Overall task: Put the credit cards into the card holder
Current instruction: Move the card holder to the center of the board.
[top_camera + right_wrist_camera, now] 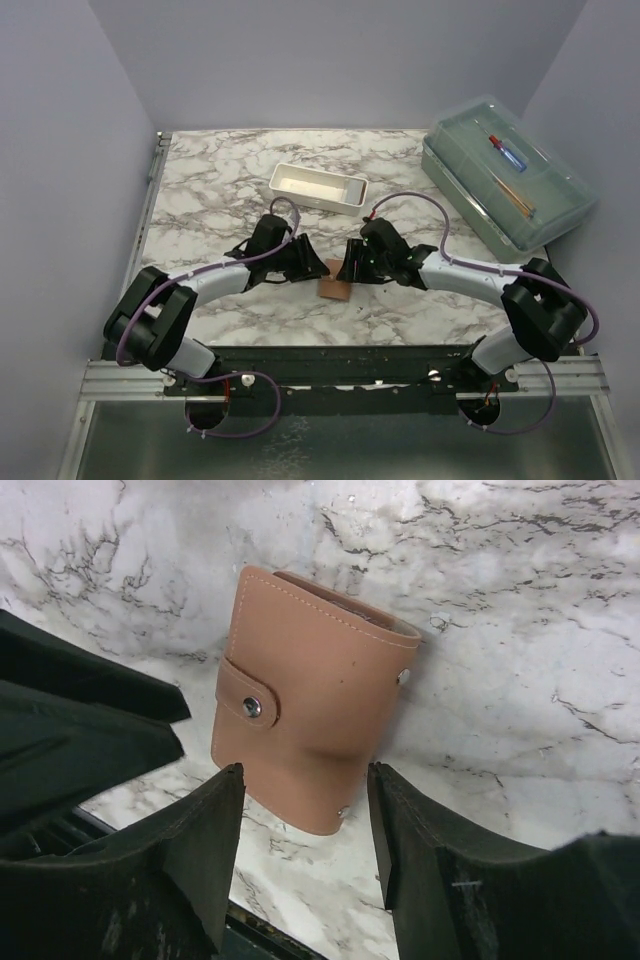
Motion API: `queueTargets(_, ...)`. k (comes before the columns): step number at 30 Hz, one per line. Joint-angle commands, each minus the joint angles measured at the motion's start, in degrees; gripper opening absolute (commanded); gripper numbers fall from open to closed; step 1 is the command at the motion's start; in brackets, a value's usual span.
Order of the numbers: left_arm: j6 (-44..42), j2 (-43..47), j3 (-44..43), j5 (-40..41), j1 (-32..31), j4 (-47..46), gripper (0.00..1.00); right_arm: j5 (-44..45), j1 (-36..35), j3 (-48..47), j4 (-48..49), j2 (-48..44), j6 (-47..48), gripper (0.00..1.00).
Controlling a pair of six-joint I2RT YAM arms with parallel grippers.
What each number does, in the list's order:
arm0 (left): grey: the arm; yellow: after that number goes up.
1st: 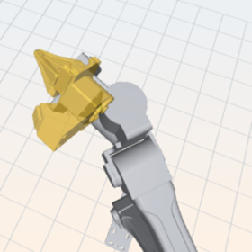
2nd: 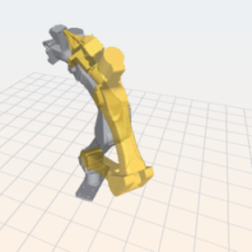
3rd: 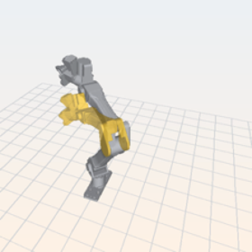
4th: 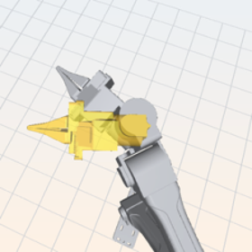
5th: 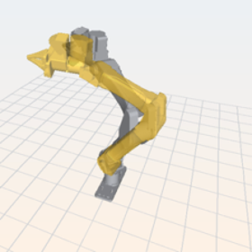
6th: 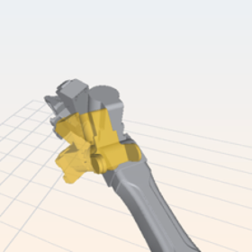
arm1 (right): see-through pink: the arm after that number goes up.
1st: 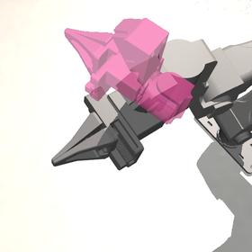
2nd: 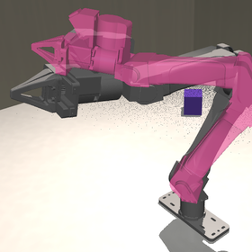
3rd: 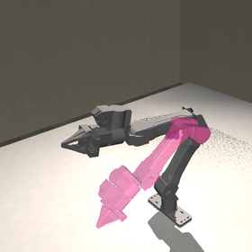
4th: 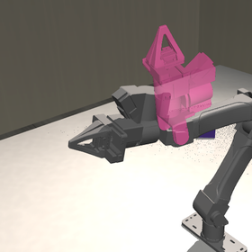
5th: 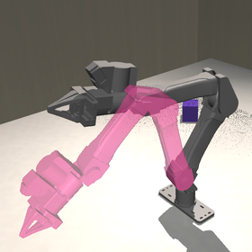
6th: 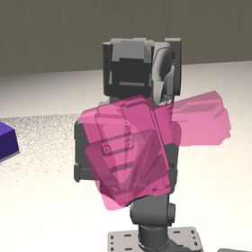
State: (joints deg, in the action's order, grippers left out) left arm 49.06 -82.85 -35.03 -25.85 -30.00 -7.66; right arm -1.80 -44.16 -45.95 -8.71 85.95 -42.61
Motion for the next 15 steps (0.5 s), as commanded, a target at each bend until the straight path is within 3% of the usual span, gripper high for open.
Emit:
queueTargets(1, -5.5, -2.9, -5.0, 4.8, -3.7, 6.3, 0.39, -1.6, 1.0, 0.9, 2.4, 1.4, -3.5, 0.57)
queueTargets(4, -6.0, -4.6, -6.2, 6.7, -4.7, 7.3, 0.37, -2.2, 2.1, 3.5, 5.2, -0.6, -5.3, 0.57)
queueTargets(15, -4.6, -12.7, -4.0, 12.3, -5.0, 5.8, 0.2, -17.7, 8.4, 10.2, 21.1, 2.4, -7.8, 0.57)
